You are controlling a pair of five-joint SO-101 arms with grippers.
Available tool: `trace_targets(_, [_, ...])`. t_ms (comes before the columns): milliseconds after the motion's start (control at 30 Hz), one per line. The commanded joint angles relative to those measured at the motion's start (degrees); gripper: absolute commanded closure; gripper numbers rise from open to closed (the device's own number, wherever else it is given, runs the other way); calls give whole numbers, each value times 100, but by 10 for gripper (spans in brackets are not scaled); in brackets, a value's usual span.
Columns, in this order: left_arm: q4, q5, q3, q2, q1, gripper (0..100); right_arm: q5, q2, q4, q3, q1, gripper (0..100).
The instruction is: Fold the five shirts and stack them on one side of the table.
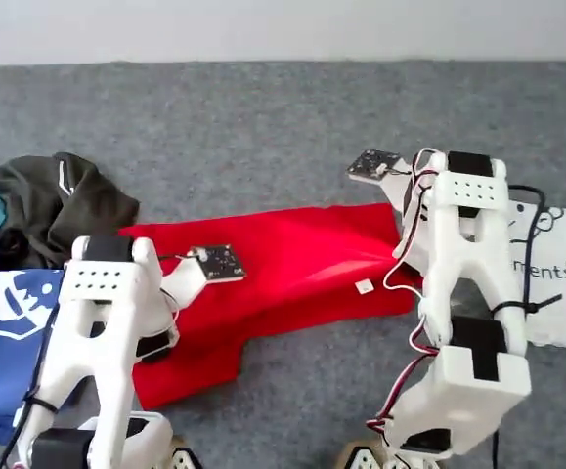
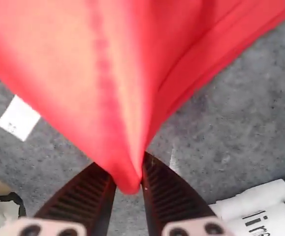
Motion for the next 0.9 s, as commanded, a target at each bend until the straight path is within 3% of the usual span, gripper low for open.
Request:
trace_targets(0, [185, -18, 92, -53, -18, 986, 26, -31, 57, -185, -57, 983])
trace_targets(233, [158, -62, 198, 0, -35, 984, 26, 514, -4, -229, -207, 983])
trace_targets(333, [141, -158, 242, -26, -62, 923, 26, 673, 22, -466, -163, 979])
trace_targets(400, [141, -158, 198, -53, -255, 876, 26, 716, 75, -633, -101, 935])
trace_targets(567, [149, -132, -171, -53, -818, 866, 18, 567, 567, -1275, 4, 690])
trace_targets(867, [158, 765, -1262, -53, -1064, 827, -167, 514, 1332, -2716, -22, 676])
